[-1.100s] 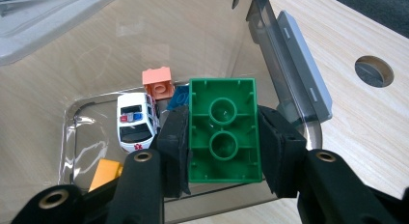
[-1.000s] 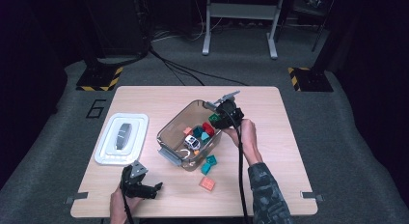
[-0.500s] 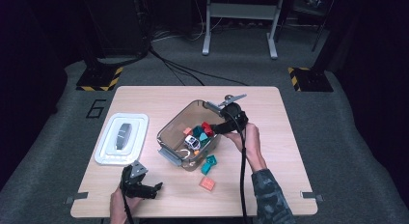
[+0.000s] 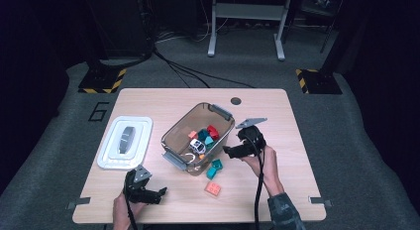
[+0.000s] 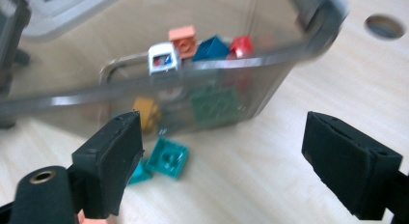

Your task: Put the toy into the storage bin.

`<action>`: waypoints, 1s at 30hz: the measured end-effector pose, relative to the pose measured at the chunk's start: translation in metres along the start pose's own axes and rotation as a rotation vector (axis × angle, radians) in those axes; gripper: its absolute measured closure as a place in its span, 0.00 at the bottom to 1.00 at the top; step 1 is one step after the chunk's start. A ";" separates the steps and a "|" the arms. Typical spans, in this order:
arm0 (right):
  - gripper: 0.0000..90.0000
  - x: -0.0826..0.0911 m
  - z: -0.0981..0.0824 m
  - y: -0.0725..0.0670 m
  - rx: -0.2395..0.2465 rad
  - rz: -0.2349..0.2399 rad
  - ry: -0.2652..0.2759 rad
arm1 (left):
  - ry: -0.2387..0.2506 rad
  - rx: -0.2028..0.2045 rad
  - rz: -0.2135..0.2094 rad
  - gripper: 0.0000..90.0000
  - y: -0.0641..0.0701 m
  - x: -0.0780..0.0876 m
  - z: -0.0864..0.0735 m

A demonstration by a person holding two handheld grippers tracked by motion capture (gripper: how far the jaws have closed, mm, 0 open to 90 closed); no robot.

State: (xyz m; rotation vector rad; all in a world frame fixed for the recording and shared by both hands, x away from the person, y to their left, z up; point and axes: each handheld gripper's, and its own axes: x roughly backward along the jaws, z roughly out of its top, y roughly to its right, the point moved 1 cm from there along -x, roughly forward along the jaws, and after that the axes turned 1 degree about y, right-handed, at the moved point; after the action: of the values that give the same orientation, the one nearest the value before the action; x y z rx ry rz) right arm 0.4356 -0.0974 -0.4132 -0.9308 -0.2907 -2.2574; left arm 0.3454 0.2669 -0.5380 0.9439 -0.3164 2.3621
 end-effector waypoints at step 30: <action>0.16 -0.047 -0.089 -0.076 0.129 0.170 -0.083 | 0.000 0.000 0.000 0.00 0.000 0.000 0.000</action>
State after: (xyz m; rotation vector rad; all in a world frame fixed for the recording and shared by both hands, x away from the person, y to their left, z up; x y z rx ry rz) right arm 0.3619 -0.0552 -0.5063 -0.9457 -0.3750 -2.0241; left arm 0.3454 0.2669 -0.5380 0.9442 -0.3158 2.3621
